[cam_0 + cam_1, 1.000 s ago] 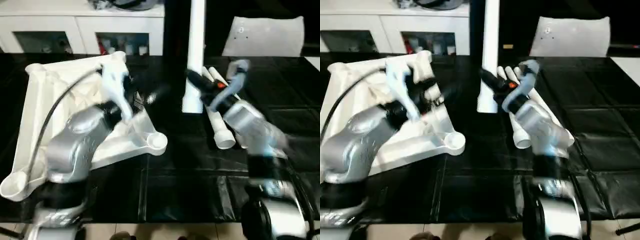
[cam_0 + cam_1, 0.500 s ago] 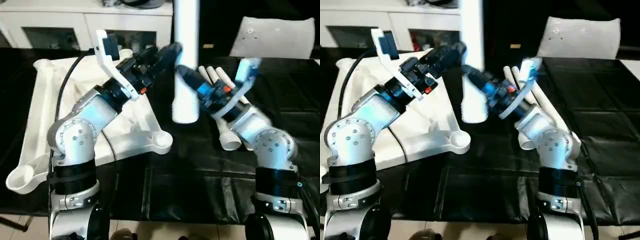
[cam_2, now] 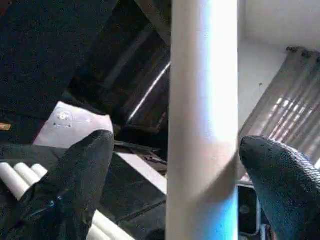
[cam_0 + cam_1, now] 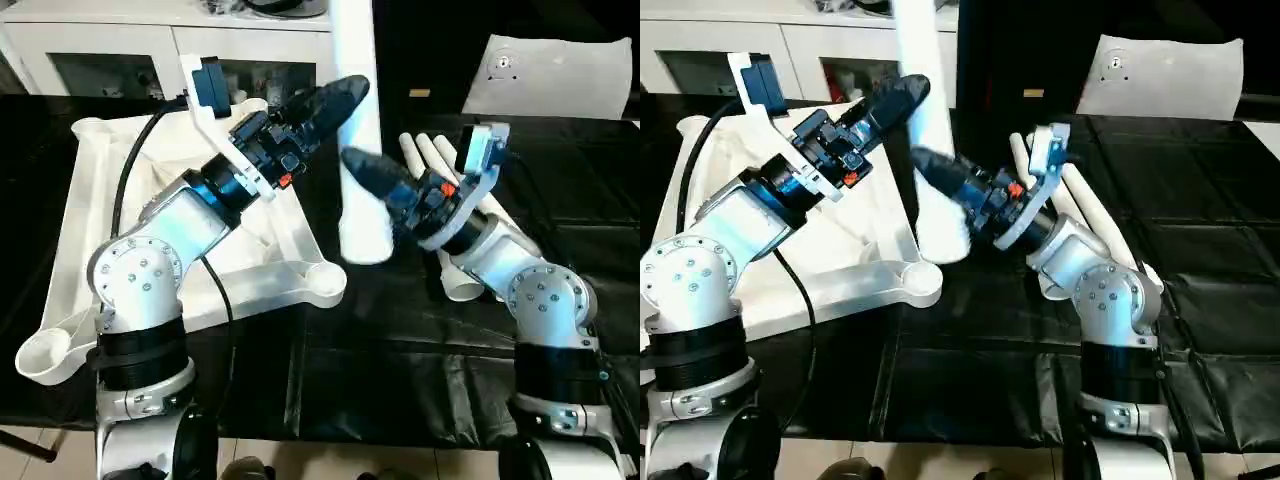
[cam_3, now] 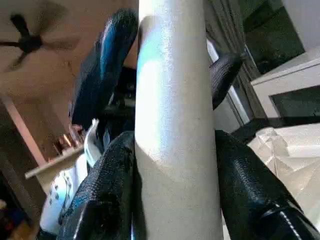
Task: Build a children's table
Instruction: Pick table leg
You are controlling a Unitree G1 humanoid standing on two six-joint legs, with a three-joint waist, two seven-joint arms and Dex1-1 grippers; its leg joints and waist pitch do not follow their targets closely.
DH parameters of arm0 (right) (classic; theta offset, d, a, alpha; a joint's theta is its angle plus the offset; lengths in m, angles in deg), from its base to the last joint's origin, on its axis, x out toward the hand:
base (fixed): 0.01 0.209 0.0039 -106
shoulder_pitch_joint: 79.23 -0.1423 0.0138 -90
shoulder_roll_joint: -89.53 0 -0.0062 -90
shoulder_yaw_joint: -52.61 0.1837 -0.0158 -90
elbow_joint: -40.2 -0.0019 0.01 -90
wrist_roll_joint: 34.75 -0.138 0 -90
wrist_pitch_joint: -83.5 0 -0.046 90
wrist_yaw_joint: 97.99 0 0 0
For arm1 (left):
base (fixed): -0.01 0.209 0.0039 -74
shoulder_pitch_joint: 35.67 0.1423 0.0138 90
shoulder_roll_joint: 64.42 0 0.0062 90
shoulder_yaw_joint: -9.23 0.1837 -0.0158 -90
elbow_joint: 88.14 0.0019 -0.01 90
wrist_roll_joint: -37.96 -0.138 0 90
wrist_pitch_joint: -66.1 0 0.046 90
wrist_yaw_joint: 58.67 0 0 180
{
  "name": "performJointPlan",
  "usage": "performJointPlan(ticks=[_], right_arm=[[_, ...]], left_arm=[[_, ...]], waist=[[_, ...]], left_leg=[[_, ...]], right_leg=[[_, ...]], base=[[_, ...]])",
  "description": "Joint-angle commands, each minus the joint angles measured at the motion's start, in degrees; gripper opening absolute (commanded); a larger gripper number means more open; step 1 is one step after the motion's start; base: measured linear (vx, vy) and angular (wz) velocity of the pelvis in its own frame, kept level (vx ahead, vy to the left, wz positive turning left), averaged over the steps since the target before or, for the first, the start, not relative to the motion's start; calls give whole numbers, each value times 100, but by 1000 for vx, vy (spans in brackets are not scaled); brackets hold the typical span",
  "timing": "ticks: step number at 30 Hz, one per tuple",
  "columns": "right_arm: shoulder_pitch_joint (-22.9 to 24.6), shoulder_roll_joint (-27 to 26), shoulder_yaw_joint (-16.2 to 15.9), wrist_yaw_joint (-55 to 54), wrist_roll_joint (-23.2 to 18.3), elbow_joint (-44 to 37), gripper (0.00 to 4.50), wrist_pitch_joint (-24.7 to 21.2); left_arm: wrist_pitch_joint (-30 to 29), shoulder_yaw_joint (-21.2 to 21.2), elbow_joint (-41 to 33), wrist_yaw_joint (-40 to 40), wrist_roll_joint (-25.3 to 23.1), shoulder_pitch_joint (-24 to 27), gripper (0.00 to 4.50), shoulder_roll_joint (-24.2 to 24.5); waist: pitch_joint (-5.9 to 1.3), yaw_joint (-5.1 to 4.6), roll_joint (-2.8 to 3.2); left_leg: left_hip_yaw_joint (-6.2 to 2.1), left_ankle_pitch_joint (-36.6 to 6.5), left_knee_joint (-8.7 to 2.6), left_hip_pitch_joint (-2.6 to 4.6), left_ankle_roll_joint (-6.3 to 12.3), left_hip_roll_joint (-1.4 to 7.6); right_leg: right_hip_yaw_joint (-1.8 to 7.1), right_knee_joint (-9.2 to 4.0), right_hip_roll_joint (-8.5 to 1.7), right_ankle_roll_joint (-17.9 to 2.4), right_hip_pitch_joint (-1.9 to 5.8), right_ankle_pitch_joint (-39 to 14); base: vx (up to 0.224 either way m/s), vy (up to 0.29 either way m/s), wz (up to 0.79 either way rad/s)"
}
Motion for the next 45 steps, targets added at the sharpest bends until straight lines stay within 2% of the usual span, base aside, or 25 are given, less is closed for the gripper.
performJointPlan(ticks=[1, 3, 5, 7, 9, 11, 17, 18, 20, 26, 27, 28, 29, 30, 31, 32, 33, 34, 35, 36, 39, 43, 44, 45], right_arm=[[38, 49, -87, 35, 37, -148, 186, 55], [79, 118, -251, 38, 163, -221, 186, 129], [122, 175, -473, 8, 427, -298, 186, 292], [127, 171, -518, -14, 494, -309, 186, 345], [135, 151, -556, -29, 516, -322, 186, 388], [161, 135, -577, -10, 472, -342, 186, 396], [204, 160, -625, -12, 508, -350, 186, 489], [202, 160, -619, -20, 526, -343, 186, 518], [199, 159, -612, -25, 539, -337, 186, 544], [250, 174, -630, -22, 500, -375, 186, 563], [262, 185, -622, -25, 479, -385, 186, 565], [265, 190, -620, -23, 475, -387, 186, 565], [278, 198, -613, -24, 469, -395, 186, 570], [280, 199, -609, -24, 467, -397, 186, 571], [298, 211, -604, -25, 475, -414, 186, 572], [298, 211, -604, -25, 475, -414, 186, 572], [316, 217, -596, -38, 475, -433, 186, 568], [317, 217, -596, -39, 475, -434, 186, 568], [341, 227, -593, -50, 475, -461, 186, 568], [348, 230, -593, -52, 473, -468, 186, 568], [383, 238, -591, -72, 485, -498, 186, 590], [406, 243, -605, -118, 527, -512, 186, 654], [404, 247, -616, -155, 587, -509, 186, 698], [396, 261, -644, -229, 712, -496, 186, 775]], left_arm=[[-12, 105, -157, 3, 17, -17, 450, 57], [75, 207, -148, -8, -129, 7, 450, 113], [230, 282, -107, -53, -303, 40, 413, 147], [300, 294, -88, -61, -352, 44, 410, 146], [358, 282, -76, -57, -338, 51, 380, 127], [390, 241, -87, -34, -241, 71, 372, 92], [463, 223, -56, -23, -186, 74, 326, 109], [486, 248, -54, -22, -230, 82, 315, 127], [510, 260, -49, -17, -227, 96, 287, 126], [538, 235, -64, 52, -113, 176, 245, 181], [532, 203, -62, 85, -56, 170, 238, 199], [530, 193, -60, 90, -40, 168, 231, 201], [526, 150, -38, 105, 28, 153, 221, 204], [525, 140, -29, 109, 44, 147, 210, 207], [512, 139, -8, 150, 78, 137, 202, 230], [512, 139, -8, 150, 78, 137, 198, 230], [493, 149, 6, 181, 103, 129, 194, 245], [492, 150, 6, 182, 104, 129, 194, 245], [474, 188, 17, 242, 103, 120, 189, 287], [475, 204, 18, 261, 95, 120, 189, 302], [486, 263, 71, 278, 52, 100, 187, 323], [509, 294, 130, 200, 77, 58, 186, 339], [526, 302, 141, 189, 51, 40, 186, 348], [551, 311, 149, 178, 2, 24, 186, 369]], waist=[[-451, 5, -50], [-449, 16, -51], [-452, 18, -40], [-453, 11, -37], [-447, 10, -33], [-448, 9, -46], [-450, 6, -28], [-454, 8, -7], [-451, 2, -10], [-455, 0, -3], [-455, 5, 29], [-456, -2, 10], [-455, 1, 38], [-456, -4, 28], [-457, 0, 55], [-454, -7, 34], [-453, -2, 78], [-451, -9, 64], [-455, -8, 92], [-453, -13, 74], [-456, -12, 109], [-458, -18, 101], [-456, -16, 128], [-457, -20, 118]], left_leg=[[-52, 230, -341, -7, 188, 253], [-56, 229, -344, -6, 175, 256], [-60, 217, -343, -8, 149, 257], [-65, 206, -349, -6, 131, 266], [-57, 134, -347, -6, 109, 257], [-56, 129, -347, -7, 116, 255], [-60, 114, -344, -6, 118, 260], [-61, 112, -341, -4, 117, 260], [-65, 88, -345, -1, 109, 263], [-63, 78, -342, -7, 94, 256], [-70, 85, -342, -5, 88, 258], [-66, 60, -343, -3, 83, 258], [-69, 41, -340, 0, 67, 257], [-65, 22, -341, 2, 69, 259], [-75, 18, -342, 3, 57, 262], [-68, -9, -342, 2, 54, 257], [-75, -31, -341, 1, 41, 256], [-70, -54, -343, 6, 41, 259], [-80, -70, -344, 6, 23, 261], [-73, -72, -343, 5, 29, 258], [-82, -96, -342, 10, 6, 257], [-79, -115, -341, 2, 3, 249], [-84, -142, -341, 7, -12, 254], [-82, -150, -341, 6, -20, 247]], right_leg=[[316, -401, -583, -833, 393, -295], [315, -399, -578, -810, 389, -312], [315, -408, -581, -755, 391, -334], [314, -400, -587, -763, 390, -300], [321, -410, -586, -780, 392, -367], [322, -409, -583, -798, 397, -363], [316, -399, -579, -846, 389, -302], [317, -400, -583, -848, 388, -298], [315, -398, -574, -847, 387, -296], [318, -402, -574, -845, 399, -281], [317, -396, -576, -851, 394, -268], [315, -402, -569, -858, 395, -256], [314, -398, -568, -871, 390, -250], [315, -408, -569, -870, 391, -255], [312, -392, -569, -893, 392, -235], [313, -404, -563, -892, 394, -245], [313, -405, -569, -895, 393, -281], [312, -423, -564, -884, 389, -311], [311, -408, -566, -889, 396, -315], [311, -424, -558, -871, 394, -314], [310, -411, -556, -880, 395, -294], [309, -423, -552, -877, 403, -319], [307, -427, -555, -880, 397, -346], [305, -429, -548, -867, 399, -380]], base=[[0, 0, 0], [0, 0, 0], [0, 0, 0], [0, 0, 0], [0, 0, 0], [0, 0, 0], [0, 0, 0], [0, 0, 0], [0, 0, 0], [0, 0, 0], [0, 0, 0], [0, 0, 0], [0, 0, 0], [0, 0, 0], [0, 0, 0], [0, 0, 0], [0, 0, 0], [0, 0, 0], [0, 0, 0], [0, 0, 0], [0, 0, 0], [0, 0, 0], [0, 0, 0], [0, 0, 0]])
